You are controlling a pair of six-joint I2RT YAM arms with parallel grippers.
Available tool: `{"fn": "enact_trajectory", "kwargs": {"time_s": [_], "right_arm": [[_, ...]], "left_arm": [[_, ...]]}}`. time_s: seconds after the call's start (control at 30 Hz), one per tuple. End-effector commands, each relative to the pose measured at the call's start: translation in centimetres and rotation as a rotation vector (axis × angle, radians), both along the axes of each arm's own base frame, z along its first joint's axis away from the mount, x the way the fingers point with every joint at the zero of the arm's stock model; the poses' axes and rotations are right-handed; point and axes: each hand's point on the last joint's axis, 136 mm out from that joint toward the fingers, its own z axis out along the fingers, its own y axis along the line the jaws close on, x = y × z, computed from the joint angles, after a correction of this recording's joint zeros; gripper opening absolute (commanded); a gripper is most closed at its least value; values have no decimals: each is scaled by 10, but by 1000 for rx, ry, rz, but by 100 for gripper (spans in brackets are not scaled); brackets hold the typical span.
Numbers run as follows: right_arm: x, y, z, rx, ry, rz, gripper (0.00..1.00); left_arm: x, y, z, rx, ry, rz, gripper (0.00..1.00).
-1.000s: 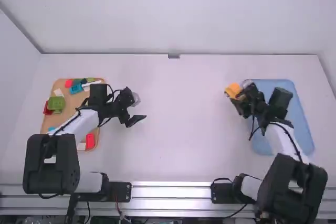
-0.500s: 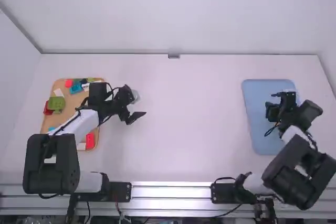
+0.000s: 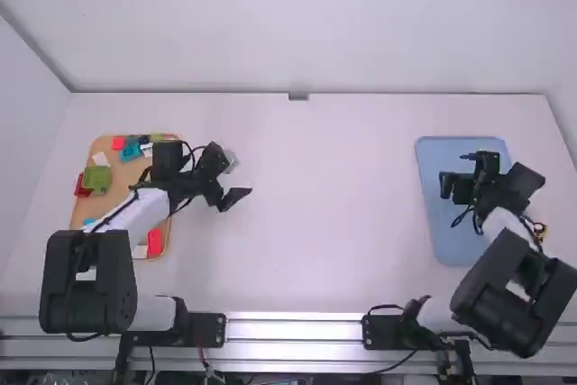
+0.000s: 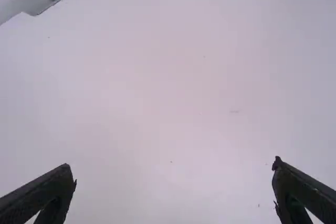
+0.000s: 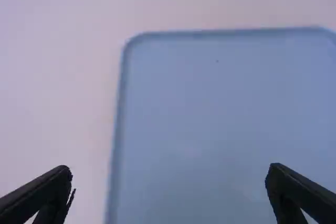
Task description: Assemble lego blocks to make yellow taxi
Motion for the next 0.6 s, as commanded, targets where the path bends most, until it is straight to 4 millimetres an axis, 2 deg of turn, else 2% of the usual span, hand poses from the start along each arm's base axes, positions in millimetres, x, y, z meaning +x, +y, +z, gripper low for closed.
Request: {"fn": "enact_trajectory", "kwargs": {"time_s": [0.0,0.03,0.07,0.1,0.13,0.2,0.3,0.33,0.4,0.43,0.53,0.57], "right_arm": [[9,10,35,21,-53,-8,98],[9,16,40,28,-49,1,98],[8,35,50,36,-37,44,98],[8,50,59,39,-31,79,98],[8,55,61,40,-30,90,98],[10,80,76,12,-17,133,98],[12,96,87,-19,-4,110,98],[13,110,96,-45,-2,94,98],[14,121,103,-70,-10,90,98],[16,136,110,-90,-25,98,98],[19,165,123,-144,-63,160,98],[18,181,129,-173,-85,208,98]], "left_arm": [[11,3,10,-101,97,138,99],[17,8,10,-123,134,216,99],[31,26,10,-154,189,408,99],[36,36,11,-148,192,491,99],[37,39,12,-145,191,507,99],[37,45,22,-138,175,569,99],[34,47,34,-135,154,608,99],[32,52,46,-135,132,662,99],[29,57,56,-131,109,707,99],[25,61,67,-117,77,738,99],[14,64,93,-108,4,764,99],[8,66,107,-119,-34,770,99]]}}
